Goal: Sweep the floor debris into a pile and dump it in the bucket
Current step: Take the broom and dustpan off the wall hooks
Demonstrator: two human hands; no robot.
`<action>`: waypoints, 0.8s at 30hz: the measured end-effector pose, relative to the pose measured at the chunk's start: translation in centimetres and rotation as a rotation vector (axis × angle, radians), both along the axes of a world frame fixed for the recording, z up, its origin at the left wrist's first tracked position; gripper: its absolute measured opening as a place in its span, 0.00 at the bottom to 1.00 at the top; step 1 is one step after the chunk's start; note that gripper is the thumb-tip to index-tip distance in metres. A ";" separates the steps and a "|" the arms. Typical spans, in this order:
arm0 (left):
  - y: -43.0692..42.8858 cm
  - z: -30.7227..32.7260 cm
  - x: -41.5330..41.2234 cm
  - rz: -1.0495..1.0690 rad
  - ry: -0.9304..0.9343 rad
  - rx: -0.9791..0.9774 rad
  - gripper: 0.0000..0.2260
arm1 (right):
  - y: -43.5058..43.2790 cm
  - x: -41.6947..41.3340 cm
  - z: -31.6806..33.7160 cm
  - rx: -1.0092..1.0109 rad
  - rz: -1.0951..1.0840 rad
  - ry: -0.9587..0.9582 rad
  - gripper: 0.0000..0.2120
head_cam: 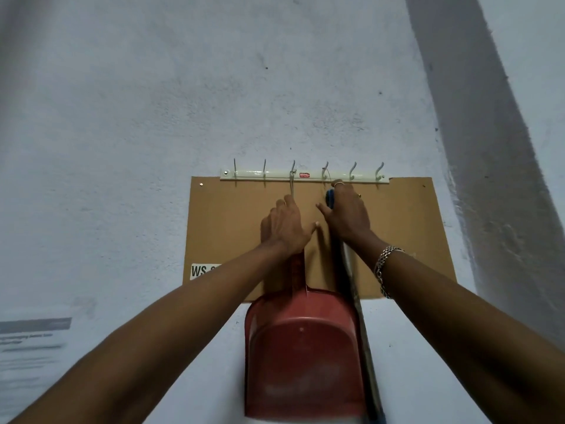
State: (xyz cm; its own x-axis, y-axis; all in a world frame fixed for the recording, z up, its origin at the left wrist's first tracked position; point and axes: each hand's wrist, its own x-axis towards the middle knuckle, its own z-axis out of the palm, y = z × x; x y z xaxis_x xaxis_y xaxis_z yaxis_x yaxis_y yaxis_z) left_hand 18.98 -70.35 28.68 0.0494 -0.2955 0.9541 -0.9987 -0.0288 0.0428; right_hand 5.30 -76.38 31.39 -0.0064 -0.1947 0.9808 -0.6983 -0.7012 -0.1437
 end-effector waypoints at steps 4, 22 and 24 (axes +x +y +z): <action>-1.6 1.6 0.1 -0.076 0.231 -0.060 0.26 | -1.8 0.3 1.2 0.021 0.091 -0.081 0.18; -3.5 9.0 0.4 -0.807 0.993 -0.004 0.13 | -4.6 1.4 3.7 0.034 0.319 -0.341 0.10; -3.4 9.4 0.7 -0.765 0.970 -0.113 0.09 | -4.5 1.4 4.2 0.017 0.367 -0.385 0.09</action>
